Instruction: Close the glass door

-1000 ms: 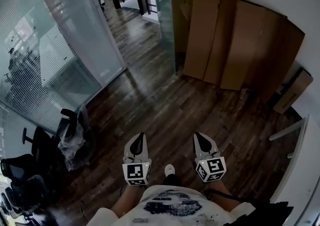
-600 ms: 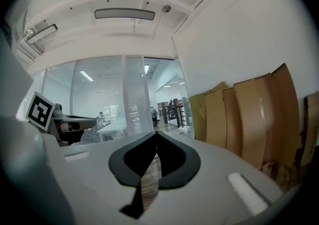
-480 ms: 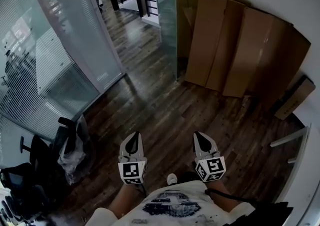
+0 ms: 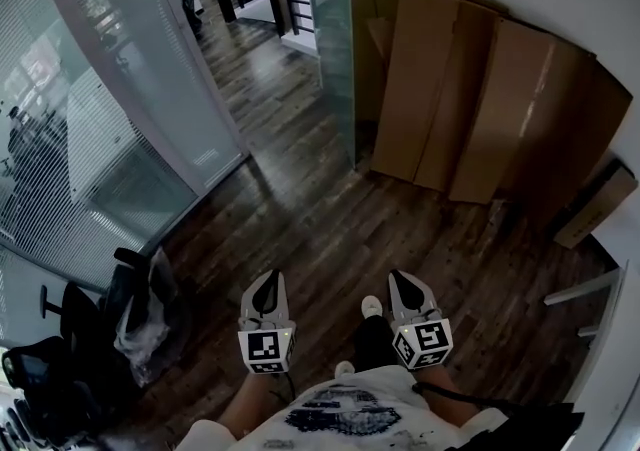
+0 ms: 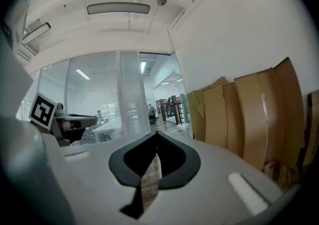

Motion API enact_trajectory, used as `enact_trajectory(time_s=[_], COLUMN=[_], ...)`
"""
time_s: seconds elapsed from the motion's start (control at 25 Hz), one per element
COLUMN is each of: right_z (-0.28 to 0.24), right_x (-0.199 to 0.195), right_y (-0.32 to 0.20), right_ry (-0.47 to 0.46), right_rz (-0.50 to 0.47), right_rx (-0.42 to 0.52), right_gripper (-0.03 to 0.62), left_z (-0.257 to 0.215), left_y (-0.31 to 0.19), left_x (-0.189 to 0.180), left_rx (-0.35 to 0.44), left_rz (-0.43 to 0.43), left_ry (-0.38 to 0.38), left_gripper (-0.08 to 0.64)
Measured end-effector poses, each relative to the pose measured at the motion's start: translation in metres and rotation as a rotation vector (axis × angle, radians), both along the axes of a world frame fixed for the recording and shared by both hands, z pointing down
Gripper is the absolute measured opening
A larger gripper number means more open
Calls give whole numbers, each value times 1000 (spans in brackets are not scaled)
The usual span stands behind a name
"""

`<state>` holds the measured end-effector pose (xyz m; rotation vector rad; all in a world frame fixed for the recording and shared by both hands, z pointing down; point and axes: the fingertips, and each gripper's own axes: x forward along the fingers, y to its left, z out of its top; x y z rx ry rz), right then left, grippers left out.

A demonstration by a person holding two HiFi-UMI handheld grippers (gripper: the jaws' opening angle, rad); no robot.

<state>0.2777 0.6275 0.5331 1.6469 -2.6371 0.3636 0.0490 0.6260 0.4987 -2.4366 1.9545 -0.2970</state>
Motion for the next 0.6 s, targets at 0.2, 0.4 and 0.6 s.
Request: enact_trajectory(time_s=[0.2, 0.4, 0.6], right_z=[-4, -11, -11], right_x=[5, 10, 17], right_y=[-60, -112, -151], right_ry=[6, 12, 2], right_rz=[-19, -41, -52], right_rx=[18, 31, 19], right_gripper=[8, 8, 8], left_z=[4, -2, 4], left_y=[-51, -101, -137], left_x=[11, 19, 28], left_rx=[-3, 1, -14], left_rz=[-5, -13, -17], left_ry=[9, 6, 1], left_gripper=[3, 2, 2])
